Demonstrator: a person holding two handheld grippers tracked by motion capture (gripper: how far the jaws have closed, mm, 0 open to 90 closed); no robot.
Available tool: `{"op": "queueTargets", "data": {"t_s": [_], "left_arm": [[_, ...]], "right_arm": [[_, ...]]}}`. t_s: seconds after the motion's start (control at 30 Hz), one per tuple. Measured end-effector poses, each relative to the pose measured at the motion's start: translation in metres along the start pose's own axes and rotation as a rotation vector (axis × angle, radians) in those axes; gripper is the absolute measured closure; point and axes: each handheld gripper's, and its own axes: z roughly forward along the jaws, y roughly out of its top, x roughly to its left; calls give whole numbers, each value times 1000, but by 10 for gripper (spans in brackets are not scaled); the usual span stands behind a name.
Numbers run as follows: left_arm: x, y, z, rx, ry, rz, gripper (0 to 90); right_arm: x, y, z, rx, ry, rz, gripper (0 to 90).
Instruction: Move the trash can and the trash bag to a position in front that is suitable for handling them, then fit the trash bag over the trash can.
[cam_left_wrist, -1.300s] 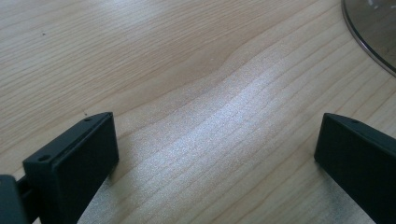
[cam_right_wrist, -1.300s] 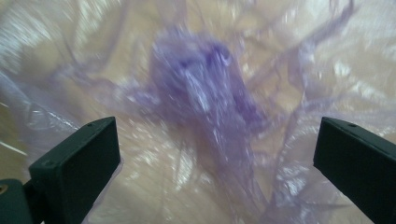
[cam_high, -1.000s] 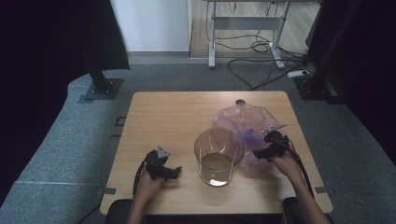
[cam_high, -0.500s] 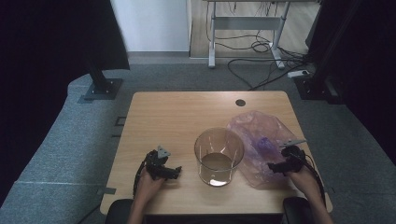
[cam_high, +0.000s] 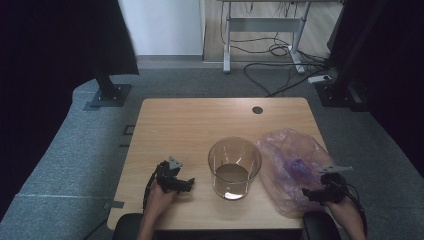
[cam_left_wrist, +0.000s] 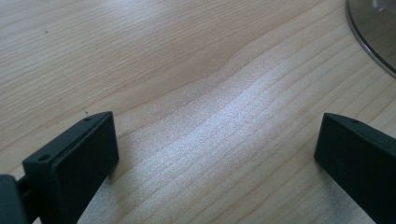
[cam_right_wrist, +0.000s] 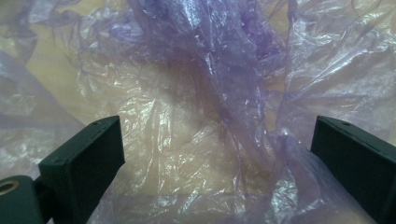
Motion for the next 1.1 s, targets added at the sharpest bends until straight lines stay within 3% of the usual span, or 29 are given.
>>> {"op": "queueTargets", "data": {"t_s": [0.33, 0.5, 0.6, 0.8, 1.1], "left_arm": [[0, 0, 0, 0, 2, -3, 0], [-1, 0, 0, 1, 4, -3, 0], [-1, 0, 0, 0, 4, -4, 0], [-1, 0, 0, 0, 5, -4, 0], [-1, 0, 0, 0, 5, -4, 0]], "right_arm": [[-1, -14, -18, 0, 0, 5, 34], [3, -10, -33, -46, 23, -2, 38], [8, 0, -43, -76, 41, -22, 37], [10, 20, -48, -81, 47, -52, 37], [8, 64, -33, -48, 44, -99, 0]]}}
